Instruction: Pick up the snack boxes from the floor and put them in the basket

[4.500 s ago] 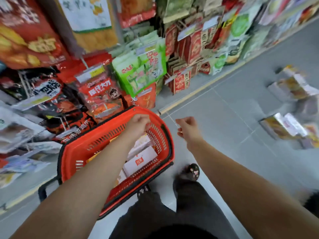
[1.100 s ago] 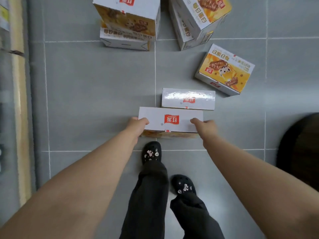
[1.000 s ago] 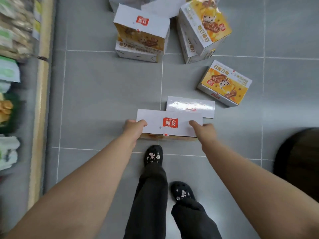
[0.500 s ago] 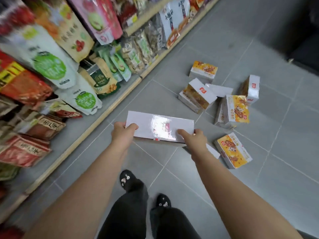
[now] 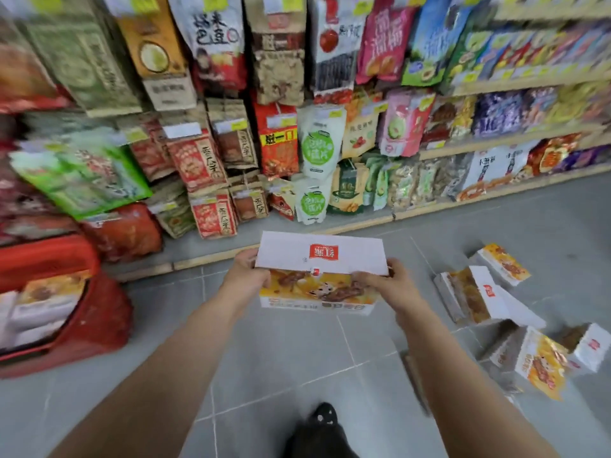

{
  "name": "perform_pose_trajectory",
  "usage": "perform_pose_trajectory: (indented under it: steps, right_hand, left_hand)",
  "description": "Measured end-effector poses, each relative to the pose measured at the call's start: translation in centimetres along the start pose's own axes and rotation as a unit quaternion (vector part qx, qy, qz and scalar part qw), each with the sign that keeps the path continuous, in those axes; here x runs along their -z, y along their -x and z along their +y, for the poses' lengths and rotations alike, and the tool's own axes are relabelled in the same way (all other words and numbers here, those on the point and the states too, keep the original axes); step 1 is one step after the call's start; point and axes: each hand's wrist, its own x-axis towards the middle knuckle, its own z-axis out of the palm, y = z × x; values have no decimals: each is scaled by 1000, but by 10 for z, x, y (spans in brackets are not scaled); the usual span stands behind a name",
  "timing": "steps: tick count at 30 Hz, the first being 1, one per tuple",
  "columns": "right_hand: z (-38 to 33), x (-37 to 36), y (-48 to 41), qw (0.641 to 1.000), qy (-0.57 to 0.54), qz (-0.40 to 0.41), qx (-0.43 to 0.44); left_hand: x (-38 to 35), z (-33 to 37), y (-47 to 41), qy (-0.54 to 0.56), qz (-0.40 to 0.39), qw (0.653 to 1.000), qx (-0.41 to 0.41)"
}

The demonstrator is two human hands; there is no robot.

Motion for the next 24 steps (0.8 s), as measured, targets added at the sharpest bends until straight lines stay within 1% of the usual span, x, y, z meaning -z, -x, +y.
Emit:
perform_pose_trajectory:
  steps: [1,5,6,10,12,15,18,22,24]
  right_hand:
    - [-6,-7,2,1000,3,-12,14]
    - [-33,-101,55,993,9,-65,99]
    - [-38,-125,70,991,4,-79,109]
    - [-44,-224,124,978,20,-132,159]
    - [-47,-267,145,971,22,-164,174]
    - [-46,-327,174,959,24,-224,173]
    - [-43,-364,186,951,51,-255,166]
    - [-39,-404,192,947,68,-271,158]
    - [-38,-421,189,944,79,-276,162]
  left_hand:
    - [10,-3,2,7,6,1000,-1]
    - [125,-38,30,45,71,996,-16]
    - [153,-48,40,50,87,995,-15]
    - [257,-78,106,84,169,982,2]
    - [296,-94,131,97,199,975,19]
    - [351,-129,160,125,256,958,29]
    - [389,-158,163,143,275,951,26]
    - [412,-158,178,180,301,936,29]
    - [425,-168,166,184,288,939,20]
